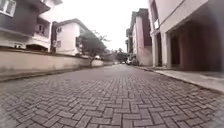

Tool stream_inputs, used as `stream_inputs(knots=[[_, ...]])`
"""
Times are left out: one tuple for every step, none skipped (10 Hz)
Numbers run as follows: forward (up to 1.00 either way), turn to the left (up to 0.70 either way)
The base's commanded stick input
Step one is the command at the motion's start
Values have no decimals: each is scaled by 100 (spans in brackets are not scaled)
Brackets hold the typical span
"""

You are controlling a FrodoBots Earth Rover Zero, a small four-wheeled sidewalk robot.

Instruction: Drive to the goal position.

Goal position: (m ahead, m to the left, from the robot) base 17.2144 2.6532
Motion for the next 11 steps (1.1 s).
stream_inputs(knots=[[50, 0], [50, 0], [50, 0], [50, 0], [50, 0], [50, 0], [50, 0], [50, 0], [50, 0], [50, 0], [50, 0]])
